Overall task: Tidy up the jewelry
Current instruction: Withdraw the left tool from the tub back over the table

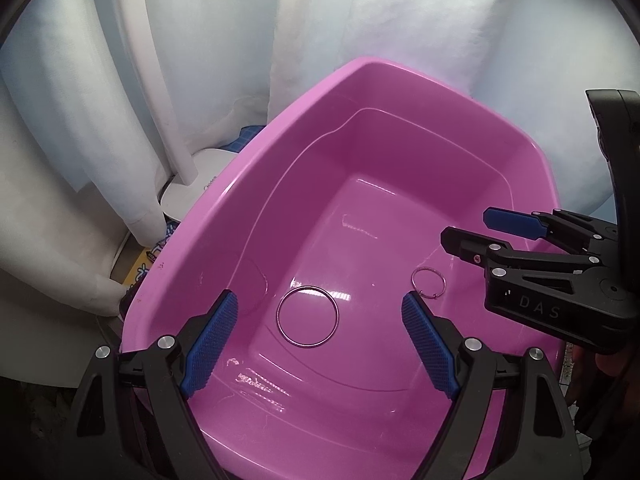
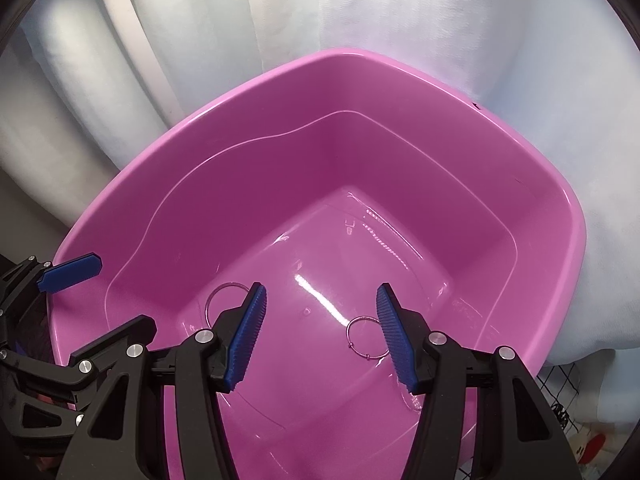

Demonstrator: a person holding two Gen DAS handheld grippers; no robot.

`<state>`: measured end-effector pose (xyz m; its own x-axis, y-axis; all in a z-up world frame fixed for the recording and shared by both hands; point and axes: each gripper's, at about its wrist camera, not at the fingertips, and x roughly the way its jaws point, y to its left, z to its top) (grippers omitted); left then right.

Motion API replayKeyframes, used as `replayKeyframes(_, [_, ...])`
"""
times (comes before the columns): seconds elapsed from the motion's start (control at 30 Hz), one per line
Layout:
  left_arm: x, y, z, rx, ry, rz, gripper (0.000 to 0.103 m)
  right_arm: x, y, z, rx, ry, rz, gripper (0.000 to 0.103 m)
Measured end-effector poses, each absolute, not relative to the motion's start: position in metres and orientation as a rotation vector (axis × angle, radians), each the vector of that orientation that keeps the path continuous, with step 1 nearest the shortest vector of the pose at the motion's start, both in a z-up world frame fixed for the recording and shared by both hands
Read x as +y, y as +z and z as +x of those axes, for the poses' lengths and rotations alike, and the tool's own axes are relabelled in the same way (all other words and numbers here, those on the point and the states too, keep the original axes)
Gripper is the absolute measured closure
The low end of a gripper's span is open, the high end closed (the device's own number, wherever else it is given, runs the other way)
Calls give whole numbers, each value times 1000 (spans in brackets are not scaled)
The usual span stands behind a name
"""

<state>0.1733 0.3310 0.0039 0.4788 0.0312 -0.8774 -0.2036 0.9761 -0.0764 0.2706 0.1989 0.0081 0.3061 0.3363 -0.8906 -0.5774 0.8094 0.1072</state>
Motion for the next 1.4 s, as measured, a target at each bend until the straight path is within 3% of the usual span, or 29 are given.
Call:
replayKeyframes(0.8, [302, 35, 121, 951, 210, -183, 20, 133, 50, 215, 971, 627, -135, 48])
replayKeyframes(1.1, [242, 67, 95, 835, 154, -137, 18, 35, 77, 159, 828, 560, 9, 46])
replayKeyframes(1.4, [152, 63, 69, 798, 18, -82, 15, -115, 49, 86, 826, 339, 141, 45])
